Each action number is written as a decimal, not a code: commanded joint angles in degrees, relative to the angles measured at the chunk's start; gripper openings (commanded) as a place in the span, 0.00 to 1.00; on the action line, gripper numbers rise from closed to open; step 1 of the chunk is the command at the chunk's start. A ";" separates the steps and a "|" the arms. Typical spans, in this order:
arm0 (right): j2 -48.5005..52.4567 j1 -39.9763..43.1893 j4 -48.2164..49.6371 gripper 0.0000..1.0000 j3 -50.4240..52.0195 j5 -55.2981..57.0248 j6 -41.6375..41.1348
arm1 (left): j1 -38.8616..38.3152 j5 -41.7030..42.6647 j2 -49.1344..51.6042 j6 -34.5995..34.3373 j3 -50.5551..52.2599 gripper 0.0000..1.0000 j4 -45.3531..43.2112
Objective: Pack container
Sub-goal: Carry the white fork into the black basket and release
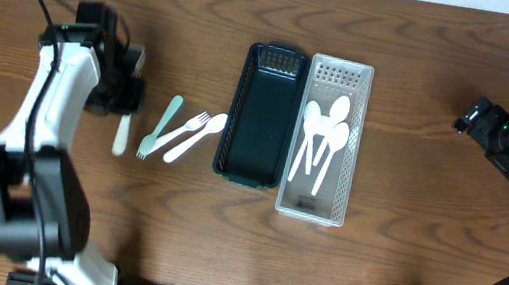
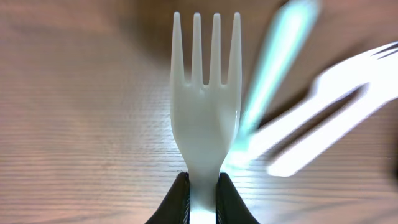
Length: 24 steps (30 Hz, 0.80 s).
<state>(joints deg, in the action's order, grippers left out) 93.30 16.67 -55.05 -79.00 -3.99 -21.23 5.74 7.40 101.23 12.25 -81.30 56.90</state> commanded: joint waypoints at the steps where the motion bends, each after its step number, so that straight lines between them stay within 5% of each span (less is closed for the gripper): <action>1: 0.04 0.20 -0.02 0.99 0.09 0.76 0.74 | -6.25 5.66 -6.71 -6.91 -2.47 0.06 -0.15; 11: 0.04 0.20 -0.07 0.99 0.09 0.76 0.72 | -26.58 7.98 -4.61 -17.27 -2.29 0.06 -11.56; 18: 0.04 0.17 -0.09 0.99 0.09 0.74 0.72 | -31.67 8.00 4.22 -21.14 -2.29 0.07 -15.19; 20: 0.04 0.20 -0.11 0.99 0.09 0.74 0.72 | -31.82 8.02 4.79 -21.14 -2.32 0.17 -16.09; 23: 0.07 0.20 -0.09 0.99 0.09 0.74 0.72 | -31.63 8.02 3.82 -21.14 -2.78 0.50 -16.31; 24: 0.07 0.20 -0.09 0.99 0.09 0.74 0.72 | -31.50 8.04 3.17 -21.14 -3.08 0.54 -16.22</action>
<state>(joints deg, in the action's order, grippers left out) 93.30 16.67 -55.09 -79.00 -3.99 -21.23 -26.06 15.11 106.45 -7.99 -83.18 40.75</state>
